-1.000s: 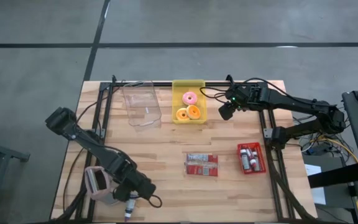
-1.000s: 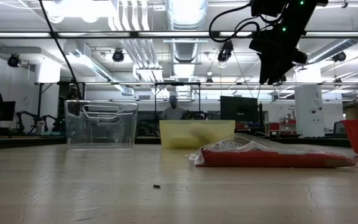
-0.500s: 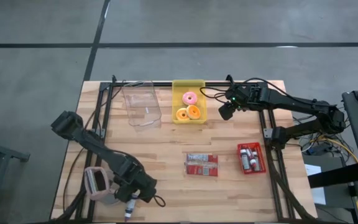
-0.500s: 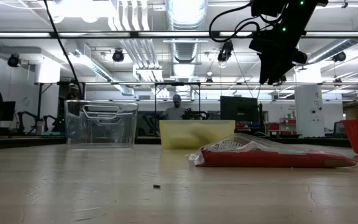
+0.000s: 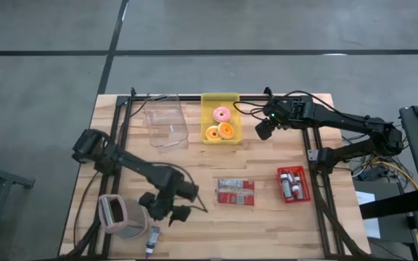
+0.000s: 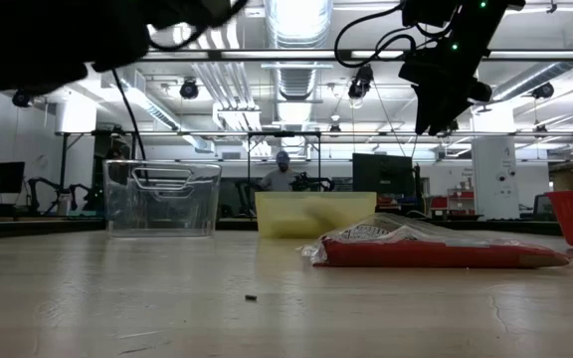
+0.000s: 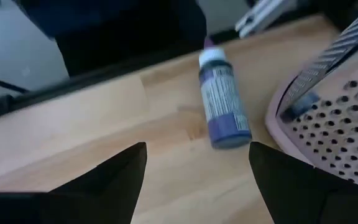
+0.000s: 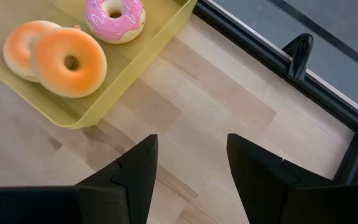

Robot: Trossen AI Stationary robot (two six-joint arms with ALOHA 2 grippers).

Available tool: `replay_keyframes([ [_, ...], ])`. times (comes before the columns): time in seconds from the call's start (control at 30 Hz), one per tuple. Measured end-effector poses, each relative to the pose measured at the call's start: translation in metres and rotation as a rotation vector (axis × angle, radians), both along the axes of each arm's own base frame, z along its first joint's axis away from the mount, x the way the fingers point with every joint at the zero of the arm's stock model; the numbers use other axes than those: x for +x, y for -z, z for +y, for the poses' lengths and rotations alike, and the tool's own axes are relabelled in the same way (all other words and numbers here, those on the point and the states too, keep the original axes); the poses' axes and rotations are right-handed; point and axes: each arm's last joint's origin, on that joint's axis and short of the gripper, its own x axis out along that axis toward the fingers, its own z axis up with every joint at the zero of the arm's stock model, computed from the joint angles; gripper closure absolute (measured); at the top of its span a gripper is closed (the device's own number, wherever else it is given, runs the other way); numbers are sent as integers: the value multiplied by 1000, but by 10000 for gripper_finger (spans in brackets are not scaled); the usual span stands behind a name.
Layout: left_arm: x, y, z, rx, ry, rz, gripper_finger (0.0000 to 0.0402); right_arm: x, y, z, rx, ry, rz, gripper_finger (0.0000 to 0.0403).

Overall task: Pick & Place Food Item
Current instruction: Put the violet food coloring bottle into the red bin

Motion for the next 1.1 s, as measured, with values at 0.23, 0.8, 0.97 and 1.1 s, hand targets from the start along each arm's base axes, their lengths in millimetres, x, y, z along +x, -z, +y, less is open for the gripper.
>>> replay_keyframes([
  [0.23, -6, 24, 22, -60, 11, -5, 113, 0, 0, 0, 0, 0, 0, 213],
  [0.8, -20, 50, 29, -159, 32, -64, 113, 0, 0, 0, 0, 0, 0, 213],
  [0.97, -23, 56, 28, -217, 37, -83, 113, 0, 0, 0, 0, 0, 0, 213],
  [1.1, -27, 65, 29, -256, 31, -117, 113, 0, 0, 0, 0, 0, 0, 213],
])
